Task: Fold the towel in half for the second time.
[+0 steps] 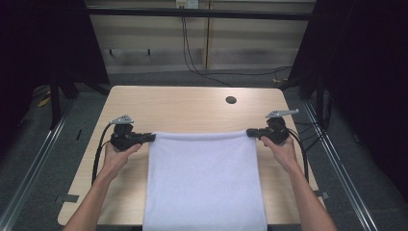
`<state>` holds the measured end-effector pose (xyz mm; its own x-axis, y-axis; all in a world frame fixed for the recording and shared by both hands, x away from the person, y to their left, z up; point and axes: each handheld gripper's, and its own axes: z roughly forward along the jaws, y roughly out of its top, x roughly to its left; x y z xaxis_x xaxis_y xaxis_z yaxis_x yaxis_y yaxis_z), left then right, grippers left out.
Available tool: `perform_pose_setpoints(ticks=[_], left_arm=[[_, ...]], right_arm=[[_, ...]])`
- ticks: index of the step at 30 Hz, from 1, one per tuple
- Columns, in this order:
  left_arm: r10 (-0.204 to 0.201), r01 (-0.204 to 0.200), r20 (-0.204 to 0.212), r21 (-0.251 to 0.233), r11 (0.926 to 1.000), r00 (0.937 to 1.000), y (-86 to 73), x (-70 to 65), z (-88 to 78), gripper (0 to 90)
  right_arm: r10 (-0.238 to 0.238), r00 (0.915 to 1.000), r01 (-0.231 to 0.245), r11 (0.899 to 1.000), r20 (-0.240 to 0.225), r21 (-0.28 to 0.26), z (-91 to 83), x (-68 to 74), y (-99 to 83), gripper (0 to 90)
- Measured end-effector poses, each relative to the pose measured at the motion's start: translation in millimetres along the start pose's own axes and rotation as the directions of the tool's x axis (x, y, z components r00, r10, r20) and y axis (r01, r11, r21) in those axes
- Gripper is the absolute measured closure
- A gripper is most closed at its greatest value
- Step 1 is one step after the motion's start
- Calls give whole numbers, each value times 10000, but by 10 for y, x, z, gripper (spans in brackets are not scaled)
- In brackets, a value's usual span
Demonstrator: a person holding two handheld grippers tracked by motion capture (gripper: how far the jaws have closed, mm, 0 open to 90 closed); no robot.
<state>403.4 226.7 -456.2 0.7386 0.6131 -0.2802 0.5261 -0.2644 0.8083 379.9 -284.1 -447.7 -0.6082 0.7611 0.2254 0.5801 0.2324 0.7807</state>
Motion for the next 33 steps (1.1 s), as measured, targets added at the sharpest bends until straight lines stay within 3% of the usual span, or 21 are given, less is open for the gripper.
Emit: perform_pose_setpoints(ticks=[4,8,11,14,16,22,25,28,30,33], left_arm=[[211,-211,-154,35,9998,9997,239,68,19,859],[200,-209,-240,-403,9990,9995,433,74,26,862],[-61,49,-127,-905,9959,9999,532,66,1,862],[-8,2,-41,-1289,9917,10000,601,20,-70,862],[265,-265,-20,-1423,9895,9996,634,-45,-144,862],[911,-892,60,-1471,9851,9958,617,-288,-384,862],[1182,-1169,32,-1274,9849,9930,656,-471,-490,861],[1423,-1364,315,-1447,9800,9893,653,-617,-608,861],[1504,-1460,273,-1217,9818,9883,576,-670,-659,861],[1463,-1404,539,-1000,9850,9878,304,-739,-679,861]], right_arm=[[-140,9998,147,9992,166,-383,-94,-51,175,864],[-167,9995,184,9978,286,-631,-133,-105,345,868],[-56,9987,98,9965,500,-831,-151,-142,453,871],[-65,9980,136,9934,625,-1136,-206,-144,554,872],[-178,9978,264,9901,633,-1377,-273,-111,609,872],[-809,9967,812,9788,95,-1881,-566,110,597,873],[-1087,9941,1082,9802,64,-1656,-689,194,539,872],[-1266,9919,1255,9776,46,-1690,-818,277,505,873],[-1365,9905,1317,9740,-134,-1846,-909,341,447,873],[-1550,9872,1474,9764,-367,-1580,-964,477,227,873]])
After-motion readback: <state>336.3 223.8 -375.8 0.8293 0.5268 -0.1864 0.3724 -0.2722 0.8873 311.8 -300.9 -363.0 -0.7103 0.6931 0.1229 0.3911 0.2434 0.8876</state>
